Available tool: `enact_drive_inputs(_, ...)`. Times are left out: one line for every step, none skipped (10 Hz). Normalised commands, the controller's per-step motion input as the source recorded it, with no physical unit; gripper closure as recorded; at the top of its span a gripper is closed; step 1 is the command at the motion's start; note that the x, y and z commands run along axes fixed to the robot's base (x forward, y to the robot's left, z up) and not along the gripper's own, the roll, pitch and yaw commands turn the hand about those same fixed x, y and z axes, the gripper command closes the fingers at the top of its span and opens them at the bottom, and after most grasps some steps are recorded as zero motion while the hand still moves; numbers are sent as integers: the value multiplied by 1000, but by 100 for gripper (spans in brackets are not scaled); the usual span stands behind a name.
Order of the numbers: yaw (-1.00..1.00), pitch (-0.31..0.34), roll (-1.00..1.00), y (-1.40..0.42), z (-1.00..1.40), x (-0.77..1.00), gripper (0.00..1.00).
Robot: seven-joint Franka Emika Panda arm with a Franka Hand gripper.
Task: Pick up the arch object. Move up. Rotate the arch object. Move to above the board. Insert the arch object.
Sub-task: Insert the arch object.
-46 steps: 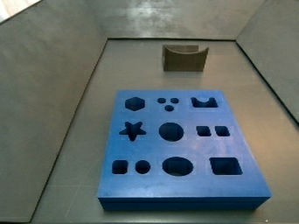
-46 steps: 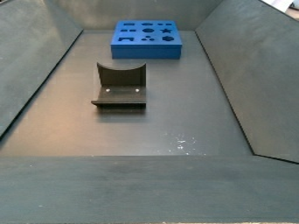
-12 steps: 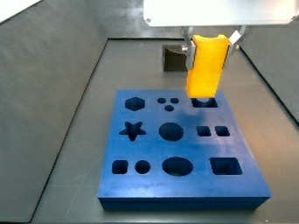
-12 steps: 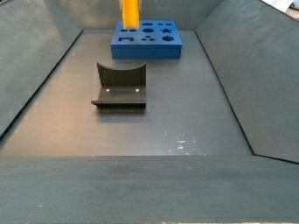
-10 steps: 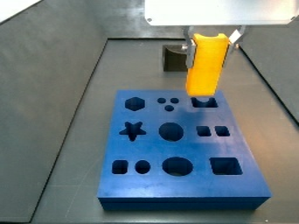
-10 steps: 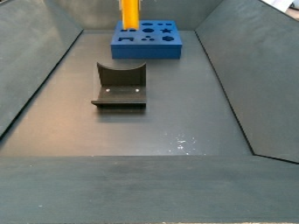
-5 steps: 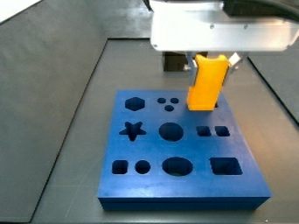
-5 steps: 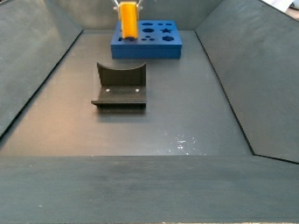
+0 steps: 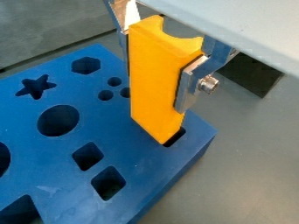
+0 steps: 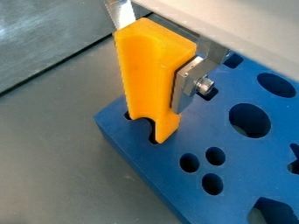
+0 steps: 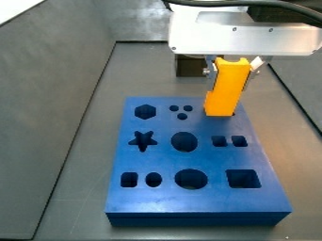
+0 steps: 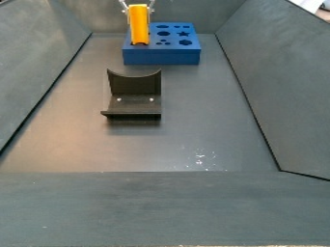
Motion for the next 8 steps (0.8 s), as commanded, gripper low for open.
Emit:
enact_drive_inputs(-54, 36, 77, 0, -631, 731, 100)
enact_drive_inputs(-120, 0, 63, 40, -731, 494, 100)
enact_drive_inputs(-309, -149, 0, 0, -854, 311, 100)
enact_drive_inputs(-383, -167, -14, -54, -846, 351, 100)
enact_drive_inputs(-543, -130, 0, -31, -897, 414, 100)
enact_drive_inputs(-454, -180, -67, 0, -743, 286, 100)
enact_drive_inputs(-203, -277, -169, 51, -511, 131, 100)
enact_drive_inputs(-126, -321, -187, 137, -426, 0, 100)
